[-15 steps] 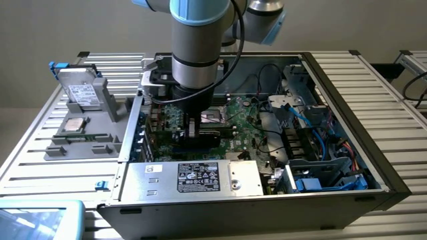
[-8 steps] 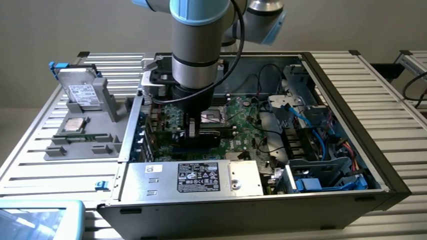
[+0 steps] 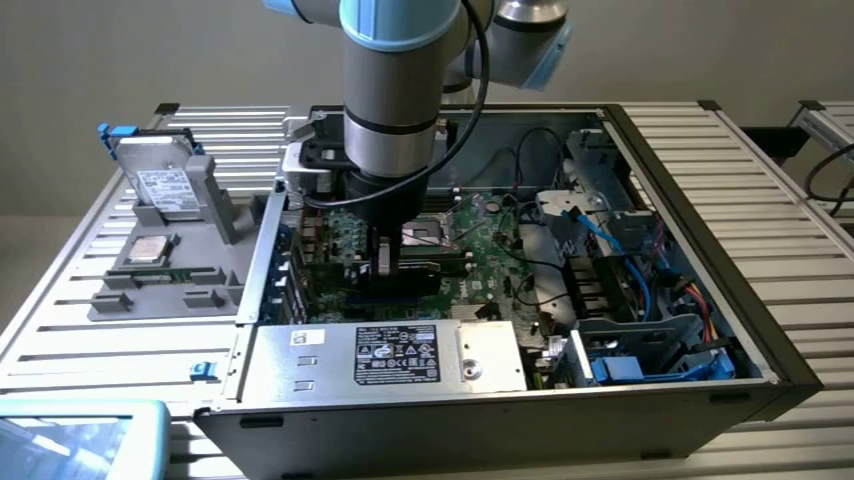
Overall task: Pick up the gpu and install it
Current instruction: 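Insert the gpu into the slot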
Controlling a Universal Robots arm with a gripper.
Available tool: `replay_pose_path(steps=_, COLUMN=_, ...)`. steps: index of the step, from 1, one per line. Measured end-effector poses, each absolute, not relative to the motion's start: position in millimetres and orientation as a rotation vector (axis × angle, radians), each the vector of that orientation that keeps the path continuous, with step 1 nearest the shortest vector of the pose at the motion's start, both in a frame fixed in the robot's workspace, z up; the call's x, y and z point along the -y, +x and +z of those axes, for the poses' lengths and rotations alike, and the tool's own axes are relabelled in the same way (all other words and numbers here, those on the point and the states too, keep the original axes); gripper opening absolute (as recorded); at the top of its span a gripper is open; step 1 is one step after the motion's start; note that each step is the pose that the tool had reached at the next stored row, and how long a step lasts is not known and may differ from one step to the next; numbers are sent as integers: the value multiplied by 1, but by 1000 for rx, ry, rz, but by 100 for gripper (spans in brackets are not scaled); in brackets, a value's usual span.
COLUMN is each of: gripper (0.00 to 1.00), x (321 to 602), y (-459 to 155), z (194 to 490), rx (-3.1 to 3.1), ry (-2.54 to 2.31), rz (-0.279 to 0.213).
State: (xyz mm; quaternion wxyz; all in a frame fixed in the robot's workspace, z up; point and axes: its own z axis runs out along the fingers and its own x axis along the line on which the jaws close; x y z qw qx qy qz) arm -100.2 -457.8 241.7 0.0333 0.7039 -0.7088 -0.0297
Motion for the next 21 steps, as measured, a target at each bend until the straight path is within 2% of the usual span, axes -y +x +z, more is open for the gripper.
replay_pose_path(steps=21, gripper=29, x=458, y=-100, z=239, rx=2190, ry=2157, rz=-92)
